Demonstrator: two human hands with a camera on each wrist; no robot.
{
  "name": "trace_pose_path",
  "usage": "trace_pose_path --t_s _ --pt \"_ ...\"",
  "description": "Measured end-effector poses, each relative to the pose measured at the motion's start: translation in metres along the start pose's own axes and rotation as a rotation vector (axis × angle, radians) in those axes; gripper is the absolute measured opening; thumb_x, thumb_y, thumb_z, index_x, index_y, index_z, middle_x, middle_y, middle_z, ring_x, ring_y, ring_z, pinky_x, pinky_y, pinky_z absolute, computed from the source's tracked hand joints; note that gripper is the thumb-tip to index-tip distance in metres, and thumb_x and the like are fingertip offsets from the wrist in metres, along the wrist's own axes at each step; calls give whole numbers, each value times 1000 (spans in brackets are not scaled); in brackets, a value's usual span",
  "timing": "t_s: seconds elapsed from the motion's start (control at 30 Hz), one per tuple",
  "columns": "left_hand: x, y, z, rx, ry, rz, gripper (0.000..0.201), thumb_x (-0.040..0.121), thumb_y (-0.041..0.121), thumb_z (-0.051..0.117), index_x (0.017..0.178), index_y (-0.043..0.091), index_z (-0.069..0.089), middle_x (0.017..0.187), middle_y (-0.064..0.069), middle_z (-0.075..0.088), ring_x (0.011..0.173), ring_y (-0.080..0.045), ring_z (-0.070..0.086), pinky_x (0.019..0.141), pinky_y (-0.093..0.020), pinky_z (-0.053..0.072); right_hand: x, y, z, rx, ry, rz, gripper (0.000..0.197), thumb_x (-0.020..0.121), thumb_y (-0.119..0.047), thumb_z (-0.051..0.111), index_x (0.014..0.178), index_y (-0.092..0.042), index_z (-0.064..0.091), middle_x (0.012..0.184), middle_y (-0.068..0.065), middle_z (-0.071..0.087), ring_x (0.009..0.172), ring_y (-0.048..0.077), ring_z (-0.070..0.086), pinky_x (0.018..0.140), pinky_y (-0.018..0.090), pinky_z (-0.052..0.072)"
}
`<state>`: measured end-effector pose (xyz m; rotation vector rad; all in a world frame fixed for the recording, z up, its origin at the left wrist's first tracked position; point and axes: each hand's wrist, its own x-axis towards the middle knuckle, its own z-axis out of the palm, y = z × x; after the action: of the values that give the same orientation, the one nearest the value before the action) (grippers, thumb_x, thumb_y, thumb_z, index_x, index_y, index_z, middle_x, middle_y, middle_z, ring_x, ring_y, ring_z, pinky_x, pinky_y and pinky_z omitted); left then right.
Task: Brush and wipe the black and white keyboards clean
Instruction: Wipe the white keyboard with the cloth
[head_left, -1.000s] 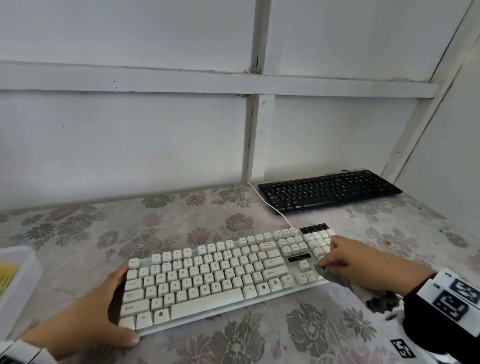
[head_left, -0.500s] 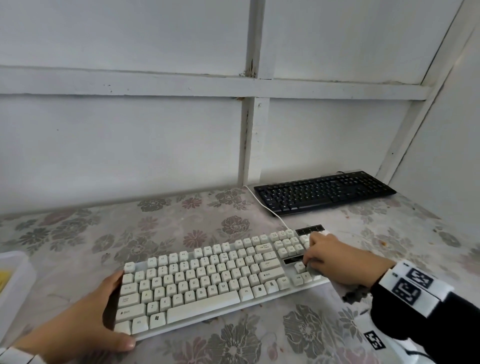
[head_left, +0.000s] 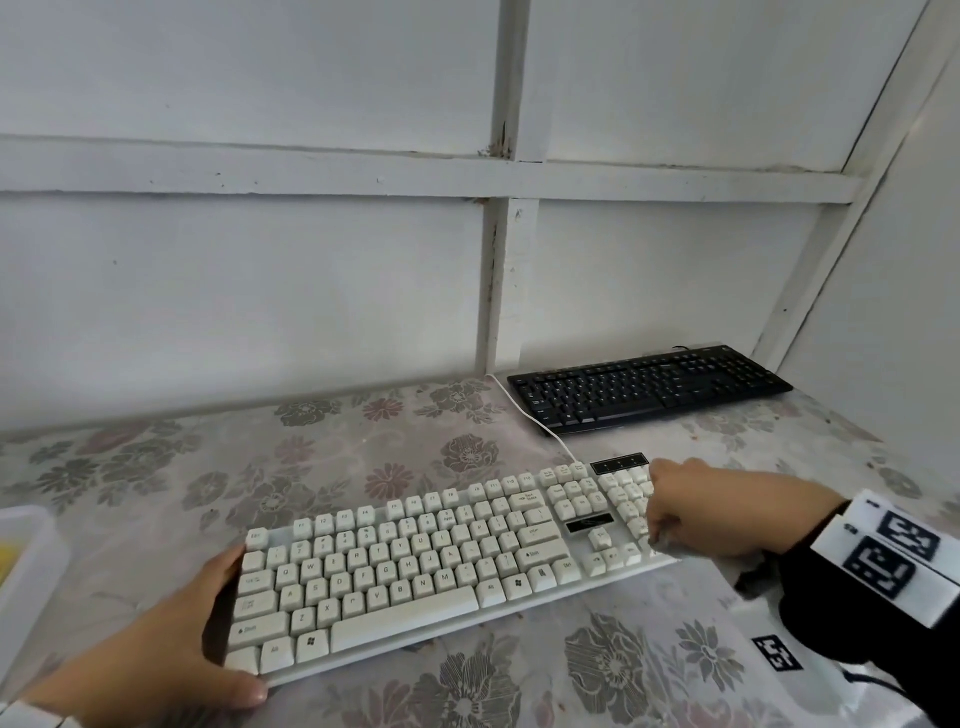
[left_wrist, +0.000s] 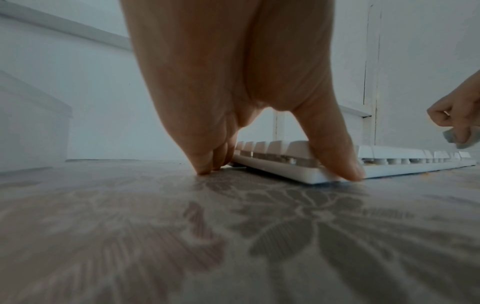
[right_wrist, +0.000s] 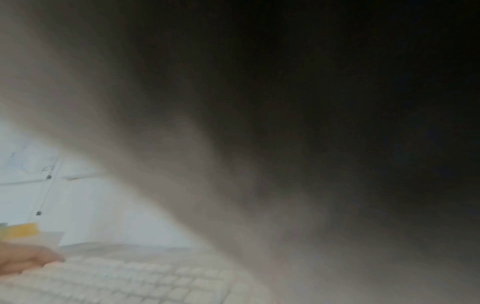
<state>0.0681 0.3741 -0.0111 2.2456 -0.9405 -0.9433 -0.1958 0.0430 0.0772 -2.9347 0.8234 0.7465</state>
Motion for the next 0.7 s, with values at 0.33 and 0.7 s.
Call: trace_pose_path --t_s 0.33,0.7 --pt "5 -8 -1 -8 7 11 148 18 65 85 139 46 3 136 21 38 122 -5 44 104 -28 37 14 22 36 270 174 0 28 96 -16 45 110 -28 65 96 -9 37 92 12 44 81 21 37" --pt "8 -21 0 -118 26 55 128 19 57 91 120 63 12 136 23 40 125 -6 44 109 -39 36 6 44 36 325 341 135 24 96 -19 49 113 -27 64 94 -10 39 81 2 44 65 14 33"
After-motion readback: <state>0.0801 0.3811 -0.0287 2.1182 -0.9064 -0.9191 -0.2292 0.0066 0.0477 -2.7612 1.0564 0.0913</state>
